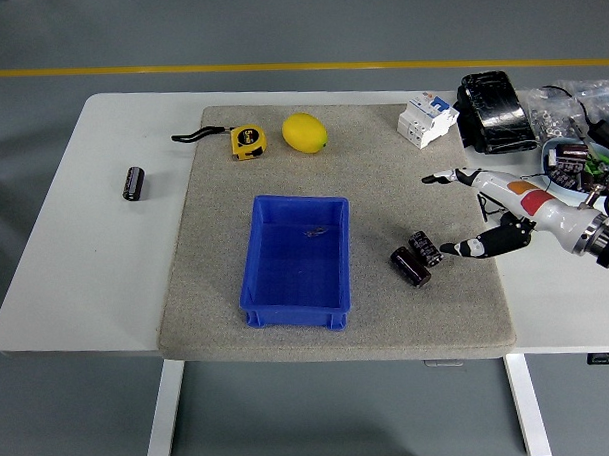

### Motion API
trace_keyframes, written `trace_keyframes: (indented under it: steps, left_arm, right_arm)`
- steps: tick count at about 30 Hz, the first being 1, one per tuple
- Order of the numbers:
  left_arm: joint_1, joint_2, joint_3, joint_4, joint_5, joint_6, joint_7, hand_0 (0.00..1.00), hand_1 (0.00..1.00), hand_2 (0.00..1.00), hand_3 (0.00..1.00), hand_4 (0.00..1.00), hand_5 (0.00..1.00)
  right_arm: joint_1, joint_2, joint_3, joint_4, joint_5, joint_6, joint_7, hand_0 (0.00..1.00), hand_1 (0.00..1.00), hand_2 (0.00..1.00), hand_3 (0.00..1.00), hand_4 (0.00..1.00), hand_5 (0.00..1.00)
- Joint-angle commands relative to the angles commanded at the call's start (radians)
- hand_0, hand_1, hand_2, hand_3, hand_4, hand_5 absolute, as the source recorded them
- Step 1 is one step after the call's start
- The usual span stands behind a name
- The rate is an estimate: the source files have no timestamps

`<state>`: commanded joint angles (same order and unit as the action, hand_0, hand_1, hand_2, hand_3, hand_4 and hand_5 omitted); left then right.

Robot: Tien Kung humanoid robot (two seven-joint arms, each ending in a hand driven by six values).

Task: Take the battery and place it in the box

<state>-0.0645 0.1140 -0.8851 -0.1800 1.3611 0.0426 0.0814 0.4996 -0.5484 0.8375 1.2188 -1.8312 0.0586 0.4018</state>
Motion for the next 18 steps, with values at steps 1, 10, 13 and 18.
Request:
trace_keyframes:
  steps: [1,10,13,18]
  left_arm:
    - [-0.001,0.000,0.001,0.000,0.000,0.000,0.000,0.649,0.676,0.752,0.709,0.666,0.717]
    - [-0.014,0.005,0.005,0.000,0.013,-0.015,0.000,0.649,0.675,0.748,0.708,0.664,0.713]
    - [-0.015,0.007,0.002,0.000,0.023,-0.020,0.001,0.649,0.675,0.748,0.708,0.664,0.713]
    - [-0.020,0.010,0.001,0.000,0.032,-0.025,0.002,0.649,0.673,0.746,0.708,0.664,0.713]
  right_arm:
    - [0.005,0.001,-0.006,-0.005,-0.013,0.000,0.001,0.857,0.799,0.827,0.821,0.886,0.211]
    - [0.098,0.045,-0.122,-0.102,-0.171,-0.013,0.013,0.854,0.792,0.817,0.828,0.884,0.180]
    - [0.117,0.062,-0.140,-0.124,-0.180,-0.014,0.014,0.854,0.792,0.817,0.828,0.884,0.180]
    - [0.142,0.086,-0.166,-0.155,-0.185,-0.020,0.019,0.853,0.789,0.816,0.824,0.878,0.173]
